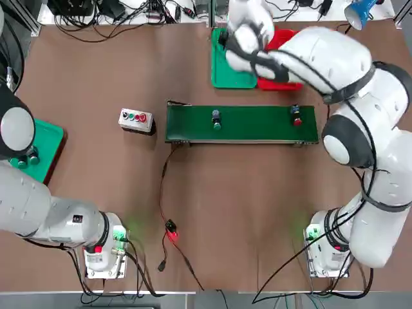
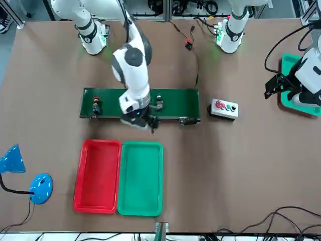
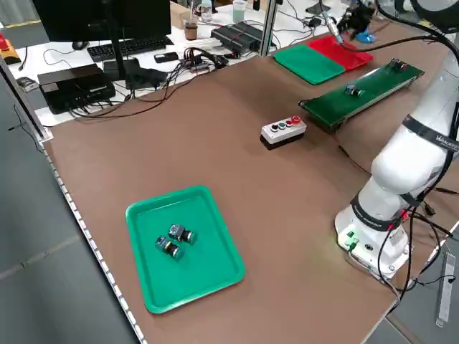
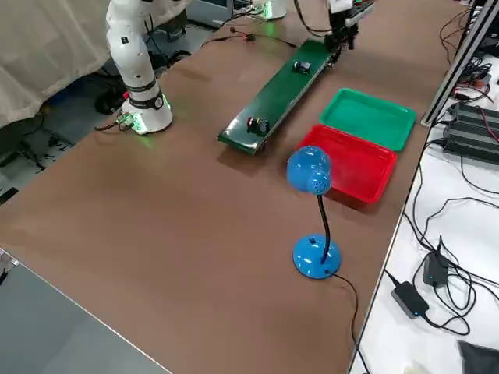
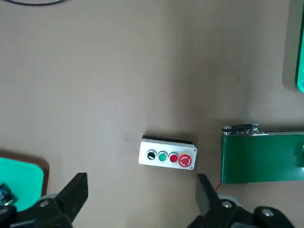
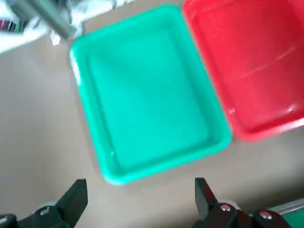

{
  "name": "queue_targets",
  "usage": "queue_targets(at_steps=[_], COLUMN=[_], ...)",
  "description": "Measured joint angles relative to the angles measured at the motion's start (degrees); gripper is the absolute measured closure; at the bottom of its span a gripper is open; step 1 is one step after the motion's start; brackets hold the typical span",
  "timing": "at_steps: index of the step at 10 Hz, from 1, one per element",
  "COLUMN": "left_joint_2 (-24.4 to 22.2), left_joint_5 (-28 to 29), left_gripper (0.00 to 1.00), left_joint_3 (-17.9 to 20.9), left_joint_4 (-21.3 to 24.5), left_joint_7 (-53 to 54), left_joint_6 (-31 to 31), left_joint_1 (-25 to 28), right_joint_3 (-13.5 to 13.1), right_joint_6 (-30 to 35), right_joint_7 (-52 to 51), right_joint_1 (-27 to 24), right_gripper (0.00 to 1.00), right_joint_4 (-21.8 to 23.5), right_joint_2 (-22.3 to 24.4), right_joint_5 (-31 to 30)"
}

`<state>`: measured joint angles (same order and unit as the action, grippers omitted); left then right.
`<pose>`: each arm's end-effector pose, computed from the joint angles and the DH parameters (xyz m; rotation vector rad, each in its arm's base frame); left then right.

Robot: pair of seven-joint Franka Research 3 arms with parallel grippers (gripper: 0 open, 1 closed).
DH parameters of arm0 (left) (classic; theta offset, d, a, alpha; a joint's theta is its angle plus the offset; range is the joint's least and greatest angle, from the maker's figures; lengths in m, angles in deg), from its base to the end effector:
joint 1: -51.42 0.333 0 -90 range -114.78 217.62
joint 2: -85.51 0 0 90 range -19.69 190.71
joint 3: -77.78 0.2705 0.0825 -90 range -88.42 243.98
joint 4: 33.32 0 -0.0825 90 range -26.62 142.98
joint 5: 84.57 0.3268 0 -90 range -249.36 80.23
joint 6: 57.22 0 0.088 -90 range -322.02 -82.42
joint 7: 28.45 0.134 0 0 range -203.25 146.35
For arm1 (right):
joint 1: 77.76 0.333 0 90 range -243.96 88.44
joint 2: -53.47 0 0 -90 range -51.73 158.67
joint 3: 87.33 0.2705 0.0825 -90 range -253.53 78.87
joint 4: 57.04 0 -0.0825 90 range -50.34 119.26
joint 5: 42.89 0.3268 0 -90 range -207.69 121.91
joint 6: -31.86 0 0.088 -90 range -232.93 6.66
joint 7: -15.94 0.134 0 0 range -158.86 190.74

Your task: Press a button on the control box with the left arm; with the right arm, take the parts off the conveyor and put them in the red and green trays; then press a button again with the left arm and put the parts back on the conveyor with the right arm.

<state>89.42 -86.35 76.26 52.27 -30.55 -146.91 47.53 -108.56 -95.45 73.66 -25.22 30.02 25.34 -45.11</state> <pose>0.5126 -0.0523 0.5490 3.1073 -0.0900 0.0018 0.5338 0.3610 0.3739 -3.0209 0.5808 -0.4844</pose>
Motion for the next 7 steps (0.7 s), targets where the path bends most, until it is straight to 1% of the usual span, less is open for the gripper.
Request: queue_targets(at_steps=[1, 2, 3, 5, 7], left_joint_2=[0.0, 0.0, 0.0, 0.0, 0.0], left_joint_5=[0.0, 0.0, 0.0, 0.0, 0.0], left_gripper=[0.0, 0.0, 0.0, 0.0, 0.0], left_joint_3=[0.0, 0.0, 0.01, 0.03, 0.06], left_joint_4=[0.0, 0.0, 0.0, -0.01, -0.01], left_joint_7=[0.0, 0.0, 0.0, 0.0, 0.01], left_joint_6=[0.0, 0.0, 0.0, 0.0, 0.0], left_joint_1=[-0.01, -0.01, -0.01, -0.01, 0.01], right_joint_3=[-2.13, -3.35, -3.77, -4.06, -4.04], right_joint_6=[2.65, 4.01, 5.78, 11.35, 19.11], right_joint_7=[-2.49, -5.41, -8.76, -17.9, -31.47], right_joint_1=[-1.83, -4.82, -8.56, -15.33, -21.26], right_gripper=[0.0, 0.0, 0.0, 0.0, 0.0], right_joint_4=[-2.3, -3.53, -4.07, -4.33, -4.33], right_joint_2=[0.96, 2.8, 5.52, 12.13, 18.2], right_joint_5=[0.01, 0.02, 0.03, 0.04, 0.39])
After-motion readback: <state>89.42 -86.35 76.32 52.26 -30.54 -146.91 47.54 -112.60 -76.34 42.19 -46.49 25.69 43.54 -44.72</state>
